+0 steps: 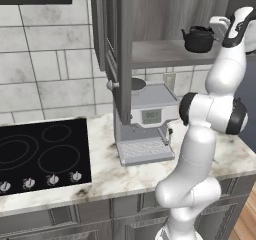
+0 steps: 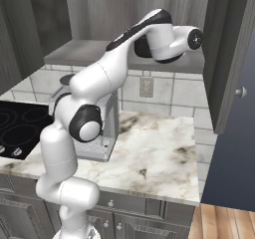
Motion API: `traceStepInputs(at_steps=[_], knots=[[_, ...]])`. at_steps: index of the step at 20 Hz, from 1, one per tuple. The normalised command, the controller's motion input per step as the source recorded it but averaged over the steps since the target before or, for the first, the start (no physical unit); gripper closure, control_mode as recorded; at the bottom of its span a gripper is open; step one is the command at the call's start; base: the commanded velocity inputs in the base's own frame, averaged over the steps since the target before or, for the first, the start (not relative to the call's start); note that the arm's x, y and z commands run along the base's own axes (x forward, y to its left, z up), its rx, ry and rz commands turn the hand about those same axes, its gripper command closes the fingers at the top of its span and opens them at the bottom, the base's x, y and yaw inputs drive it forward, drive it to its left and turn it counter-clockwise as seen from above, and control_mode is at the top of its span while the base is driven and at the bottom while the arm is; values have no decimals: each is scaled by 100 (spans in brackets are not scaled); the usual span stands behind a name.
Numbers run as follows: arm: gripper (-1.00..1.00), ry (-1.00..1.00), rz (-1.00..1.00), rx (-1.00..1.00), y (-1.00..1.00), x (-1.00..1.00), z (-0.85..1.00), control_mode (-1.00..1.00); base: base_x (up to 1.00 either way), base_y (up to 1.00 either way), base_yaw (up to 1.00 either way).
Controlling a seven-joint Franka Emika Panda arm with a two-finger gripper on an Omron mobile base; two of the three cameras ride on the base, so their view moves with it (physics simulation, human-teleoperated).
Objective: Open the cabinet, pick the kettle from the cabinet, and place it in the sink.
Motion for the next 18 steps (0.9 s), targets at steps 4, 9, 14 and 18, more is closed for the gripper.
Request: traceStepInputs(at_steps=[4, 9, 14, 18], knots=[[-100, 0, 0, 0, -9, 10, 0, -100, 0, 0, 0], [-100, 0, 0, 0, -4, 10, 0, -100, 0, 0, 0], [-100, 0, 1, 0, 8, 8, 0, -100, 0, 0, 0], [-100, 0, 2, 0, 18, 1, 0, -100, 0, 0, 0]])
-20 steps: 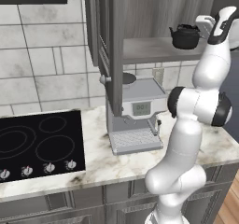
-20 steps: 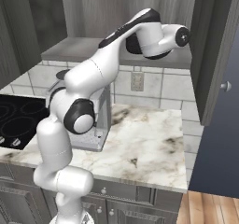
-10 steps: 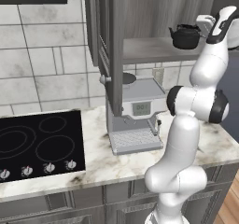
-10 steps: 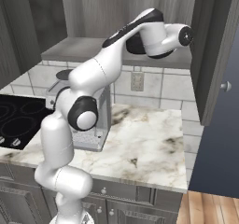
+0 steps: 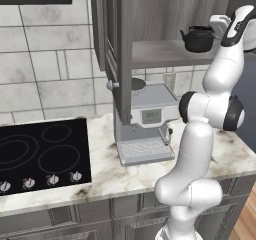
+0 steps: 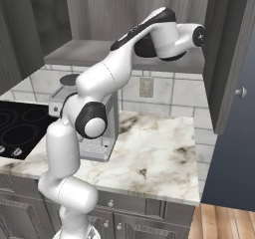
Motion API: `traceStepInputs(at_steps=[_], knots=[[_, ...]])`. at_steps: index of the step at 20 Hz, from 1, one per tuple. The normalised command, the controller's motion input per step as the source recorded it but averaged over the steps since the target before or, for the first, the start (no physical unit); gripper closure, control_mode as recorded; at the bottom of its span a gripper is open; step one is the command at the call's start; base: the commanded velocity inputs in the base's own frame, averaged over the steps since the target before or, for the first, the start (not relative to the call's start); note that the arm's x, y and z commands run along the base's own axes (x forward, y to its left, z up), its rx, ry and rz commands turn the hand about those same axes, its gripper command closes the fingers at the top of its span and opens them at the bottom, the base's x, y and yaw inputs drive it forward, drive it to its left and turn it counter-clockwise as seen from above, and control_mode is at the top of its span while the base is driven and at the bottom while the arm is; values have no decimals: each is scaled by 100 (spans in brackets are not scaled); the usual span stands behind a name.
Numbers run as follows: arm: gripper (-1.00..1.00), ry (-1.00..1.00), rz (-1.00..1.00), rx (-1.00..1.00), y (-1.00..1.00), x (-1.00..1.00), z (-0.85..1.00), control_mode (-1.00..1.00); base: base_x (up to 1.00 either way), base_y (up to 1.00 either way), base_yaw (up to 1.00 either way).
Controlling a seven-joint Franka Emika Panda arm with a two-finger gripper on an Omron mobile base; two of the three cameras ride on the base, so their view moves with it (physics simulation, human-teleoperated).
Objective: Open the cabinet, pick the kettle from the cabinet, and place it in the sink.
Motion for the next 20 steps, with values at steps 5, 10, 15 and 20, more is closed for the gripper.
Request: traceStepInputs(at_steps=[5, 10, 15, 20], knots=[[100, 0, 2, 0, 26, 0, -1, -100, 0, 0, 0], [100, -1, 1, 0, 13, -9, -5, -100, 0, 0, 0], [100, -2, 0, 0, 11, -11, -6, -100, 0, 0, 0], [100, -4, 0, 0, 6, -14, -3, -100, 0, 0, 0]])
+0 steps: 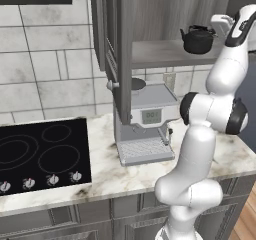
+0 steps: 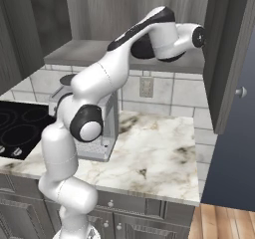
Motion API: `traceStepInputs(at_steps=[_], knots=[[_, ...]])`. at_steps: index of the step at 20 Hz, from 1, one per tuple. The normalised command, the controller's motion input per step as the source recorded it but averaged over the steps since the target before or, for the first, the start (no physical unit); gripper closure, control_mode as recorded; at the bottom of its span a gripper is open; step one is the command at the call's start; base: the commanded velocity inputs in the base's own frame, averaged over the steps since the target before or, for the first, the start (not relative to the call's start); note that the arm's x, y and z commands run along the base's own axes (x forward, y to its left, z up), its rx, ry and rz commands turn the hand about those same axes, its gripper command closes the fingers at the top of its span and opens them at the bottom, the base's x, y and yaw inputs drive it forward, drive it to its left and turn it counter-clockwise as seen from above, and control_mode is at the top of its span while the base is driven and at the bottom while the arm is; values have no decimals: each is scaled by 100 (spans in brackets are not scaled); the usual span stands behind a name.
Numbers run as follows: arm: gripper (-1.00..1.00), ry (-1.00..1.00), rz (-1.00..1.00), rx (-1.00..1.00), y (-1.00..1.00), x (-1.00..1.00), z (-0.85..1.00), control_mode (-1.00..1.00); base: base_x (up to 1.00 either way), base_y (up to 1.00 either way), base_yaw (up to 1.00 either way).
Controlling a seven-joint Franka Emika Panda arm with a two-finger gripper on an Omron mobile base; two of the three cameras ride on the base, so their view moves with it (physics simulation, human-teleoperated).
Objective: Open the cabinet, pick the kettle from the cabinet, and place it in the sink.
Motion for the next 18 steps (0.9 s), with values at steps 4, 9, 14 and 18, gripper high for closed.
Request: traceStepInputs(at_steps=[4, 9, 14, 18], knots=[[100, -8, 0, 0, 6, -24, -1, -100, 0, 0, 0], [100, -3, 0, 0, 1, -37, 0, -100, 0, 0, 0], [100, 0, -4, 0, 4, -45, 6, -100, 0, 0, 0], [100, 0, -7, 0, 6, -51, 8, -100, 0, 0, 0]])
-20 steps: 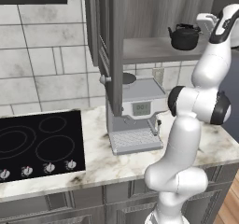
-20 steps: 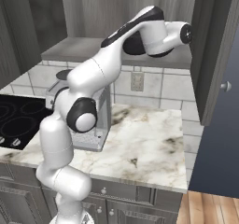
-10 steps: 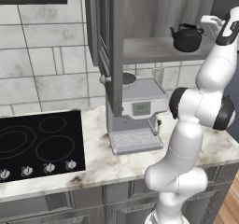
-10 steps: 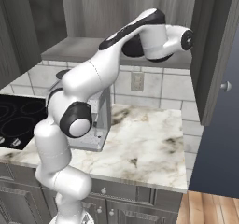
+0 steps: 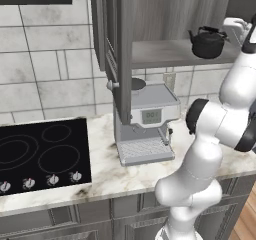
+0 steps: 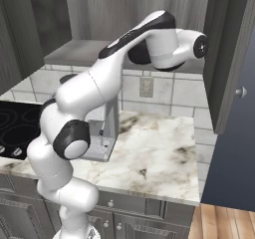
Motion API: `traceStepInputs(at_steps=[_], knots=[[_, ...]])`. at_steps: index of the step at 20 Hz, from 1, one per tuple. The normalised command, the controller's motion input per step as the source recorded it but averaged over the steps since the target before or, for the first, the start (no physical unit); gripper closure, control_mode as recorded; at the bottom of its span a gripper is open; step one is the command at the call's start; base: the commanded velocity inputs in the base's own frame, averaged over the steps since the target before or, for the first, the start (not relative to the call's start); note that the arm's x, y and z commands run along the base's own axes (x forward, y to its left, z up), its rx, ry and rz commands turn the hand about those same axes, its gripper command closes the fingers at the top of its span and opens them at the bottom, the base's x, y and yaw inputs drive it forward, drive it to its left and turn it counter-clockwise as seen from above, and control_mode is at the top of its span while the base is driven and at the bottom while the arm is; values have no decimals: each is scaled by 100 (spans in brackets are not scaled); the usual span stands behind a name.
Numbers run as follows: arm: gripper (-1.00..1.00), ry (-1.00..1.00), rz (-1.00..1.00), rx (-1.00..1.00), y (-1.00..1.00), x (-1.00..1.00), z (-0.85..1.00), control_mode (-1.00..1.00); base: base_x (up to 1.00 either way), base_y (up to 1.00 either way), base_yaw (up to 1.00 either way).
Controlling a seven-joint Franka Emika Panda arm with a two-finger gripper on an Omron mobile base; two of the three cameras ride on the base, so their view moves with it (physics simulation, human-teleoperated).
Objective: Open the cabinet, pick the kettle from the cabinet, and place it in the sink.
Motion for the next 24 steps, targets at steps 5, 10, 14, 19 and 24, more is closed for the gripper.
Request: traceStepInputs(at_steps=[5, 10, 14, 19, 24], knots=[[100, 0, -7, 0, 9, -55, 2, -100, 0, 0, 0], [100, -1, -9, 0, 15, -61, 0, -100, 0, 0, 0], [100, -7, -9, 0, 22, -64, -1, -100, 0, 0, 0], [100, -3, -10, 0, 21, -62, -1, -100, 0, 0, 0], [100, 0, -8, 0, 26, -59, -6, -100, 0, 0, 0]])
